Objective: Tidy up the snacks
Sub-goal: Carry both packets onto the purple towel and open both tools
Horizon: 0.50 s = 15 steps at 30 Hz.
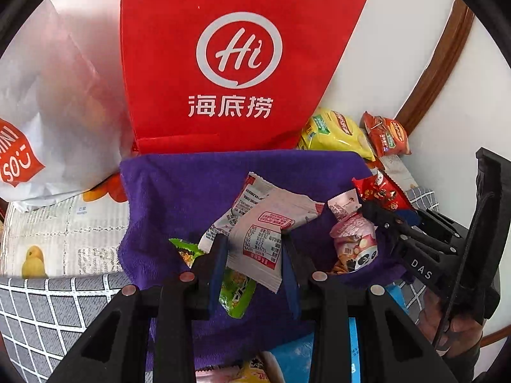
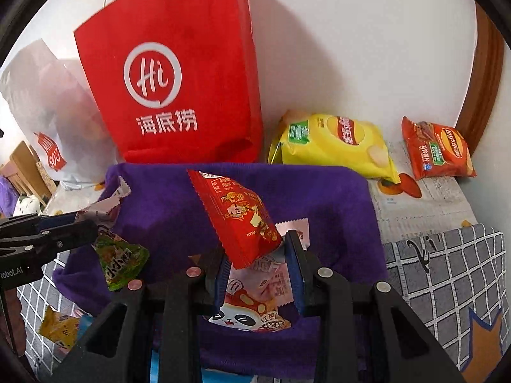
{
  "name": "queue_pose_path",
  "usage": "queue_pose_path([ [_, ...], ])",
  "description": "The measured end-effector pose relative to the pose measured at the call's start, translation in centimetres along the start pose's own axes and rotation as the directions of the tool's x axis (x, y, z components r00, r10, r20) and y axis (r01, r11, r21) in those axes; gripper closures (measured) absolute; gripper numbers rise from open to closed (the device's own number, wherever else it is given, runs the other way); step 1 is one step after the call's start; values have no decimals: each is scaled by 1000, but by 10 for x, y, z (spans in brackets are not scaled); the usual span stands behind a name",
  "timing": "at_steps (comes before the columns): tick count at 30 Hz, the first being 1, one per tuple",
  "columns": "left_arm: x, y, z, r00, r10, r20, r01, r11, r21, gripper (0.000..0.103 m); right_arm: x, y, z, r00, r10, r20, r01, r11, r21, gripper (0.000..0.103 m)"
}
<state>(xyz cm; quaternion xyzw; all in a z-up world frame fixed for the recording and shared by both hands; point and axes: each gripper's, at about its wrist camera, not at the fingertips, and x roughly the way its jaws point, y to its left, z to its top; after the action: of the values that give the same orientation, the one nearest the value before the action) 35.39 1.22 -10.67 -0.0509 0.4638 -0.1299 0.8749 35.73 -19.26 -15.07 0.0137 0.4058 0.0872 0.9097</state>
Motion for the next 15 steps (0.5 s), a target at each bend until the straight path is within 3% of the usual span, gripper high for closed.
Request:
queue_pose_path([
  [8,4,4,-2,1000,2,-7,-2,1000,-13,71,7,3,-1,1000,-11,-20,11,1000,-24,69],
  [13,6,6,-3,1000,-9,-19,8,1000,-21,67,4,4,1,999,-22,-30,21,999,-41,53],
  [15,5,6,-2,999,-19,-34,18,999,-30,53,3,4,2,999,-29,-34,27,999,-41,45],
])
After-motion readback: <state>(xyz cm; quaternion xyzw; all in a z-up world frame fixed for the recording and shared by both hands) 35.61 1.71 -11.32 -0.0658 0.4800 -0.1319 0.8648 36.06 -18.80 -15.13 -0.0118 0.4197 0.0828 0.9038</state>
